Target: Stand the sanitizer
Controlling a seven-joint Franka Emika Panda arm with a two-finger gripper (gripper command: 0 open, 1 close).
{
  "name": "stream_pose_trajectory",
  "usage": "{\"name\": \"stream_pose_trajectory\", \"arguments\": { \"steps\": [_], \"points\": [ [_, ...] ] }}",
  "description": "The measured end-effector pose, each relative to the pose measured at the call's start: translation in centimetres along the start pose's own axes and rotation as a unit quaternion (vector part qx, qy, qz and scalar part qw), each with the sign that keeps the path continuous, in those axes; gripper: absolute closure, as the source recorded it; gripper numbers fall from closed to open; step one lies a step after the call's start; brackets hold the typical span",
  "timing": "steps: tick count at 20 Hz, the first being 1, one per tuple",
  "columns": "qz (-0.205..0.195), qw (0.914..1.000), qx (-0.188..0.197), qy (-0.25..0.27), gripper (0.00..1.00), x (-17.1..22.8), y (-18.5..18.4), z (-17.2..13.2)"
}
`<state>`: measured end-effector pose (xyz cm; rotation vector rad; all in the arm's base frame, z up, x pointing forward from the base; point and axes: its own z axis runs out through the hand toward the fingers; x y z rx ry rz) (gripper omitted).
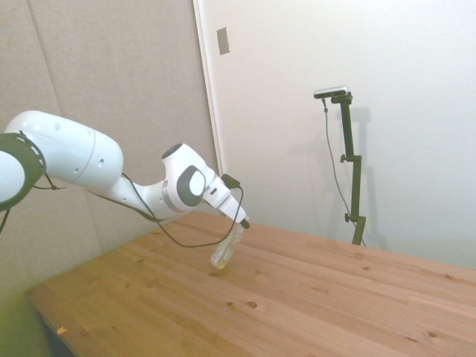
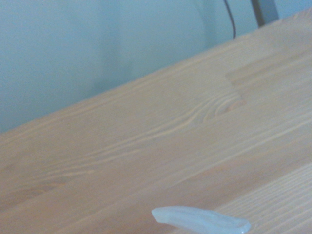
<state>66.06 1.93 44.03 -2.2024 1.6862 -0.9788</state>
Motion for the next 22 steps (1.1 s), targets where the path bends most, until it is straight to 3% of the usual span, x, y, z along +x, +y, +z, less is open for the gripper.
{"name": "stream_pose_trajectory", "arguments": {
  "steps": [4,12,17,18,22],
  "points": [
    [0.022,0.9979,0.035,0.051,1.0,-0.4,-0.2,-1.9],
    [0.032,0.9865,0.094,0.13,1.0,-2.5,0.9,-2.1],
    [0.03,0.9833,0.1,0.149,1.0,-4.7,2.2,-1.3],
    [0.029,0.9831,0.1,0.15,0.0,-4.7,2.3,-1.3],
    [0.03,0.9833,0.099,0.15,0.0,-4.7,2.4,-1.3]
  ]
}}
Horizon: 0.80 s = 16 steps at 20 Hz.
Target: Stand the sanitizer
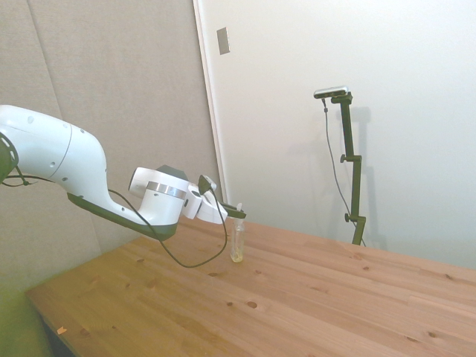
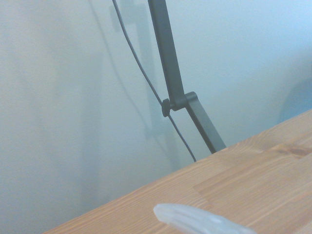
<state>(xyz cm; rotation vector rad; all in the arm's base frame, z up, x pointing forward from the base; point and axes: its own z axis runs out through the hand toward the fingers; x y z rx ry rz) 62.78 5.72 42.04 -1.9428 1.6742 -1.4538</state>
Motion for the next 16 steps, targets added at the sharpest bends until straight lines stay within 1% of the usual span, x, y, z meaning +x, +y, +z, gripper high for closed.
{"name": "stream_pose_trajectory", "arguments": {
  "steps": [14,16],
  "points": [
    [0.003,0.9999,-0.005,-0.01,0.0,-0.55,0.3,-0.41],
    [-0.001,0.9998,-0.014,-0.014,0.0,-0.93,0.92,-0.31]
  ]
}}
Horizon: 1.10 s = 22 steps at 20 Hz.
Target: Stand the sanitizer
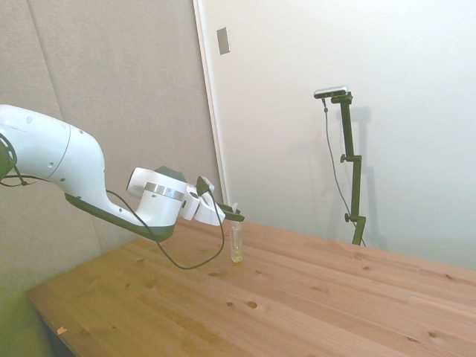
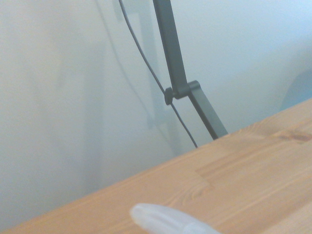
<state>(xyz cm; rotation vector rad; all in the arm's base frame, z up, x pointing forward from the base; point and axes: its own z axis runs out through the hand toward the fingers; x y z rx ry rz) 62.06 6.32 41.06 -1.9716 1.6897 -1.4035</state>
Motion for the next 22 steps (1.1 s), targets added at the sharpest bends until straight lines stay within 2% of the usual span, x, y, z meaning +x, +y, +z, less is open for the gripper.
{"name": "stream_pose_trajectory", "arguments": {
  "steps": [5,11,15,18,20,22],
  "points": [
    [-0.013,0.9981,-0.041,-0.045,0.0,-1.0,1.5,0.4],
    [-0.028,0.9915,-0.08,-0.098,0.0,-0.2,1.2,0.5],
    [-0.043,0.9839,-0.111,-0.133,0.0,-0.4,1.1,0.5],
    [-0.063,0.9735,-0.142,-0.168,0.0,-0.4,0.8,-0.4],
    [-0.08,0.9614,-0.167,-0.204,0.0,-0.2,1.0,-1.3],
    [-0.105,0.9456,-0.194,-0.239,0.0,0.0,1.5,-2.2]
  ]
}}
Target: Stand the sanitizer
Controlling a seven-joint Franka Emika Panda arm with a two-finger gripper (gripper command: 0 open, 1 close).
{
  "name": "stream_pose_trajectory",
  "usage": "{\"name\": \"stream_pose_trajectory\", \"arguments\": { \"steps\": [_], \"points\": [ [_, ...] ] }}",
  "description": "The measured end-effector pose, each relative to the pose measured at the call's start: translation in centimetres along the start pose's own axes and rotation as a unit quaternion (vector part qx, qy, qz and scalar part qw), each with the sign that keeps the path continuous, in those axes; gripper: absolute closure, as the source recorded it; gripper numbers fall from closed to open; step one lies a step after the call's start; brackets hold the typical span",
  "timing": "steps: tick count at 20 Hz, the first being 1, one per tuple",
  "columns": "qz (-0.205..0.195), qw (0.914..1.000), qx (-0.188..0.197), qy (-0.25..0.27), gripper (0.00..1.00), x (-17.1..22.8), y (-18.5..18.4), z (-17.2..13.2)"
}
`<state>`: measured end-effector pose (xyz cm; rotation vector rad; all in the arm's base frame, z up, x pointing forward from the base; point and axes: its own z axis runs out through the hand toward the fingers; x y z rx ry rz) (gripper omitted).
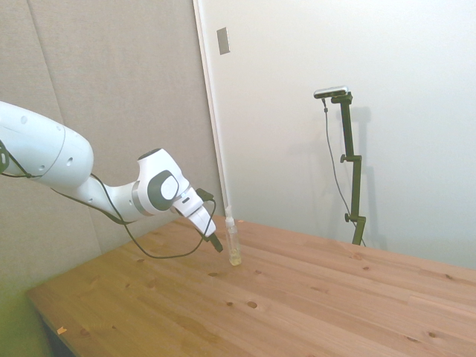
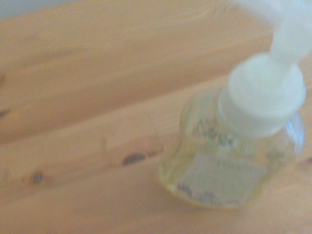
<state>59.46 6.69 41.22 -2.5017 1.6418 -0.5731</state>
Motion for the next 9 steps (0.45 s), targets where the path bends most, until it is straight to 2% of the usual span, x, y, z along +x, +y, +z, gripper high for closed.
{"name": "stream_pose_trajectory", "arguments": {
  "steps": [3,6,9],
  "points": [
    [-0.054,0.9965,-0.044,-0.047,0.0,-0.3,1.4,-1.0],
    [-0.11,0.987,-0.083,-0.083,0.0,-0.4,3.6,-2.0],
    [-0.137,0.9802,-0.102,-0.1,0.0,-0.4,6.1,-2.6]
  ]
}}
